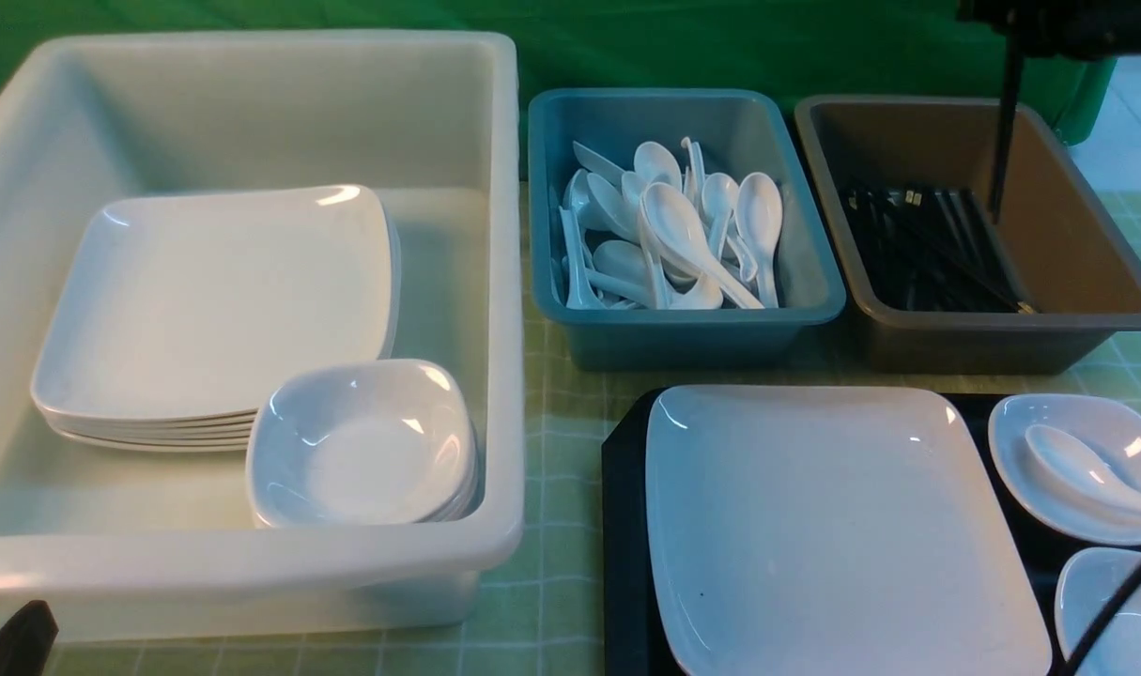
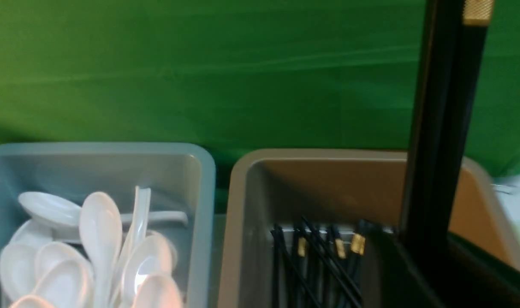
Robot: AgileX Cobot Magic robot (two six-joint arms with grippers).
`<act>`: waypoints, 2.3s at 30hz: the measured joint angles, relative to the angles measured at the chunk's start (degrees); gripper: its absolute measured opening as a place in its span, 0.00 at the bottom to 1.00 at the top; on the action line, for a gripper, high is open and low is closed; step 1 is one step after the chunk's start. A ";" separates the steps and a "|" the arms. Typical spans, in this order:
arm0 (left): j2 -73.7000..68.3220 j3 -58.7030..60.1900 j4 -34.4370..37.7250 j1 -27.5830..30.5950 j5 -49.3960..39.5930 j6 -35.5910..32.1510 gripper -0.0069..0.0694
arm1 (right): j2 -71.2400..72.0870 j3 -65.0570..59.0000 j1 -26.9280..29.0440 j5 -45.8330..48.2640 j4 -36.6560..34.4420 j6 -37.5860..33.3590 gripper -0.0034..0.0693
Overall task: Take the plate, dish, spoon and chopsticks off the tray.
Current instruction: Use the right arm to put the chopsticks into the small storage box on the right, then use the right arm to grab a soup spoon from the plate
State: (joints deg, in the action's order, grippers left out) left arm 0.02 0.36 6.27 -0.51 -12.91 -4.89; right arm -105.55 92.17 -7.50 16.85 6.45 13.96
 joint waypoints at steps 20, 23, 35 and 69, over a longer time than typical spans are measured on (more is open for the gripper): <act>0.06 0.00 0.00 0.00 0.00 0.00 0.38 | -11.75 0.98 0.00 3.30 -0.05 0.05 0.45; 0.06 0.00 0.00 0.00 0.00 0.05 0.38 | -9.77 2.44 0.00 9.31 -0.05 -0.19 0.45; 0.06 0.00 0.00 0.00 0.05 -0.01 0.38 | 4.83 7.84 0.01 50.98 0.42 -17.97 0.06; 0.06 0.00 -1.03 0.00 0.05 -0.02 0.38 | 2.75 -28.44 6.66 43.05 19.09 -18.20 0.68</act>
State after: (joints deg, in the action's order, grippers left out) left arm 0.08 0.36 5.24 -0.51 -12.86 -4.91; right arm -102.80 63.72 -0.85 59.90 25.54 -4.24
